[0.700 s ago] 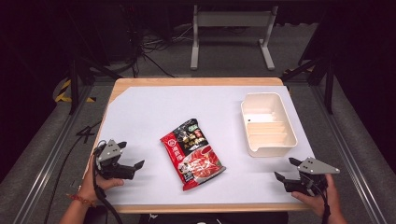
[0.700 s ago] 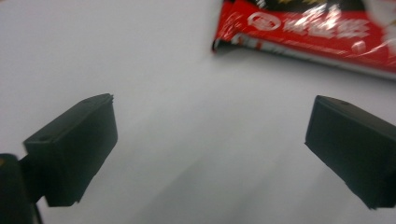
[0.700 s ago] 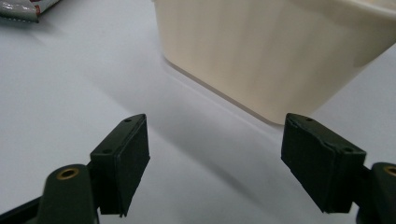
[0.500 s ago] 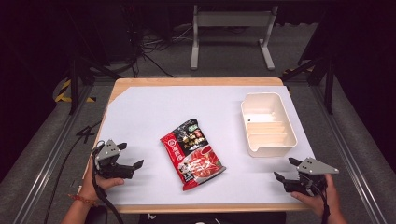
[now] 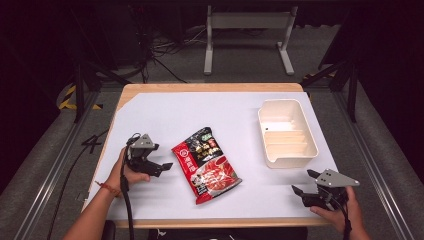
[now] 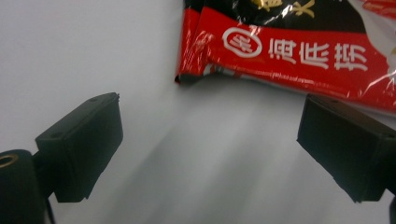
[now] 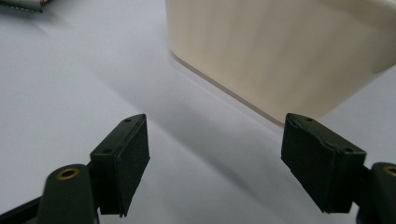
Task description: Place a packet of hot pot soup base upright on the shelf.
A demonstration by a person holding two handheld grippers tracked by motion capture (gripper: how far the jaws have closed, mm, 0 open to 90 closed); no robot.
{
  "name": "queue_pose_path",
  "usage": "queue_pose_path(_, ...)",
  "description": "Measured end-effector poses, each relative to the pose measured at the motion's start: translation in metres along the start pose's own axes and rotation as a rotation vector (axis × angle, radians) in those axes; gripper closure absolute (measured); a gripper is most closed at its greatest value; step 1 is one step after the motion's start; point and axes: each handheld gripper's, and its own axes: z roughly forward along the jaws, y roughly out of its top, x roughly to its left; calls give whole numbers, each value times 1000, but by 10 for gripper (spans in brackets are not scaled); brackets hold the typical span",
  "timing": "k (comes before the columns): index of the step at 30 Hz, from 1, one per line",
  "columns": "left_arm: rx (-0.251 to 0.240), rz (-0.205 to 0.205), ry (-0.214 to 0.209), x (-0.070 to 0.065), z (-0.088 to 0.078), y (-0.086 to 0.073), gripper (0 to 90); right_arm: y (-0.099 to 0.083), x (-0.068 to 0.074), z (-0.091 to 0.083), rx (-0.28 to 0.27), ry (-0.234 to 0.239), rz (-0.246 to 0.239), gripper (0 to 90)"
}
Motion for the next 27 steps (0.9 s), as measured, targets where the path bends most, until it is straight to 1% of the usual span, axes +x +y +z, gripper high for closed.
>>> queue_pose_path(2,19,17,-6,0,7,7,71,0,0,0,-5,1,5,235)
queue_pose_path(4,8,22,-19,0,14,14,69,1,0,0,-7,0,5,235)
queue_pose_path(6,22,37,-5,0,19,20,76,1,1,1,-1,5,1,236)
queue_pose_path(7,16,37,-11,0,21,22,70,1,1,3,3,8,-6,235)
queue_pose_path(8,8,15,-33,2,23,25,70,1,2,3,7,9,-10,235)
queue_pose_path(10,20,15,-23,5,28,30,68,1,4,5,16,13,-17,235)
queue_pose_path(11,16,3,-44,6,32,33,68,1,4,6,20,14,-21,235)
queue_pose_path(12,23,-6,-54,7,34,35,68,1,4,6,23,15,-23,235)
queue_pose_path(13,30,1,-45,8,39,38,68,1,4,6,23,15,-22,235)
queue_pose_path(14,18,0,-42,8,43,39,68,1,4,6,24,15,-21,235)
queue_pose_path(15,17,-2,-57,8,47,40,82,1,3,6,24,14,-21,235)
queue_pose_path(16,44,15,-49,8,52,41,89,1,3,6,23,15,-18,236)
queue_pose_path(17,44,15,-49,8,52,41,88,1,3,5,22,17,-13,235)
queue_pose_path(18,66,29,-45,7,56,41,67,1,3,5,22,17,-11,235)
queue_pose_path(19,65,3,-69,9,60,44,72,0,2,5,23,13,-10,235)
queue_pose_path(20,65,3,-69,9,60,44,71,0,2,5,23,13,-10,235)
queue_pose_path(21,78,1,-70,9,64,49,72,0,2,5,25,16,-9,234)
queue_pose_path(22,91,7,-71,8,66,51,70,0,2,6,27,17,-11,234)
queue_pose_path(23,91,7,-71,8,66,51,66,0,3,7,31,18,-13,234)
queue_pose_path(24,109,28,-67,6,72,55,53,0,3,7,34,20,-16,234)
queue_pose_path(25,109,28,-67,6,72,55,50,0,3,7,34,20,-16,234)
queue_pose_path(26,111,30,-83,6,74,56,58,0,4,8,39,24,-19,234)
queue_pose_path(27,121,14,-133,6,78,58,66,0,4,8,41,24,-22,234)
